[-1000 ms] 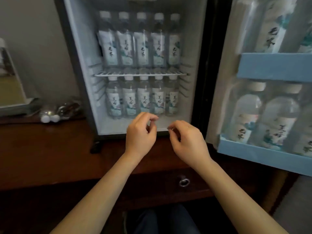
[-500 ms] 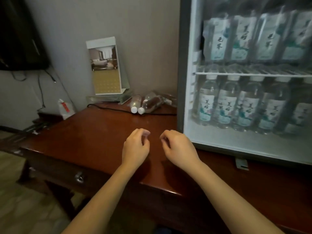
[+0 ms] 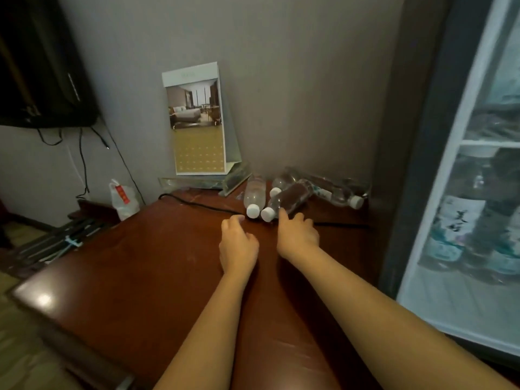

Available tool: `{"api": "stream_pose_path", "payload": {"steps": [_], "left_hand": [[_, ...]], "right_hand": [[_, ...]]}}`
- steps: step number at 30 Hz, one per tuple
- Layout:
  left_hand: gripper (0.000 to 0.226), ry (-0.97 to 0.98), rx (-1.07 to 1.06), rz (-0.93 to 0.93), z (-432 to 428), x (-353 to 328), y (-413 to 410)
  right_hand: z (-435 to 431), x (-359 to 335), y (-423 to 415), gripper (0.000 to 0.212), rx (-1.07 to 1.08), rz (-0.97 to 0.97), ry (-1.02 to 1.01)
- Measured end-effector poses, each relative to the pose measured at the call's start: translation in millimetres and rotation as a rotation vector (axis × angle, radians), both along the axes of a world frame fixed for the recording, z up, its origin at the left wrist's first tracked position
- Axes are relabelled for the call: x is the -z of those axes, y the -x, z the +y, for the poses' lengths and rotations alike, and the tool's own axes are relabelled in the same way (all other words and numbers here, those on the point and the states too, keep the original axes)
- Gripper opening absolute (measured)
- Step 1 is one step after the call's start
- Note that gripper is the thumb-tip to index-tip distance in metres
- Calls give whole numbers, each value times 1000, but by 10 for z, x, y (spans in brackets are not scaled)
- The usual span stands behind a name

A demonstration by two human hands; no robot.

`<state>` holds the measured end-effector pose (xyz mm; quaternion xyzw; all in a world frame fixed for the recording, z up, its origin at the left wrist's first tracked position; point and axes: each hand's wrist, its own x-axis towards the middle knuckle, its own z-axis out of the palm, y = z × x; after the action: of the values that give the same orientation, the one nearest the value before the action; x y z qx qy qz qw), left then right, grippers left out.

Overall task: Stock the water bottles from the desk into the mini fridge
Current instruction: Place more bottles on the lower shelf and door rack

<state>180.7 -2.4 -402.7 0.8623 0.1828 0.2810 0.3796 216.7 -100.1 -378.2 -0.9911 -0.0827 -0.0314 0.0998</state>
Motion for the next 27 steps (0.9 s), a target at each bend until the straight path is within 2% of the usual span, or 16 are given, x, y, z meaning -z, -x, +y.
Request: {"api": "stream_pose_path", "payload": {"steps": [3, 6, 10, 13, 19, 21, 23, 25, 26, 27], "left_hand": [[33, -89, 1, -100, 78, 29, -11], [33, -162, 15, -131, 90, 47, 16], [34, -168, -7, -128, 96, 38, 14], [35, -178, 2, -116, 77, 33, 12], [46, -153, 134, -101, 88, 86, -47], [58, -103, 236, -132, 80, 115, -77], [78, 20, 349, -160, 68, 98, -87], [102, 230, 480, -164, 57, 42, -61], [106, 351, 555, -149, 57, 15, -42], [101, 462, 647, -119, 64, -2, -27]], "right_hand": [[217, 74, -268, 60, -37, -92, 78], [389, 129, -434, 45, -65, -137, 112], [429, 198, -515, 29, -105, -237, 114], [377, 191, -492, 28, -81, -337, -30], [222, -307, -282, 23, 42, -529, -518], [161, -505, -132, 25, 34, -567, -634], [81, -653, 41, 29, -3, -654, -679], [-21, -785, 188, 33, -37, -720, -683], [-72, -836, 238, 35, -46, -711, -675], [-113, -870, 272, 38, -52, -677, -660]]}}
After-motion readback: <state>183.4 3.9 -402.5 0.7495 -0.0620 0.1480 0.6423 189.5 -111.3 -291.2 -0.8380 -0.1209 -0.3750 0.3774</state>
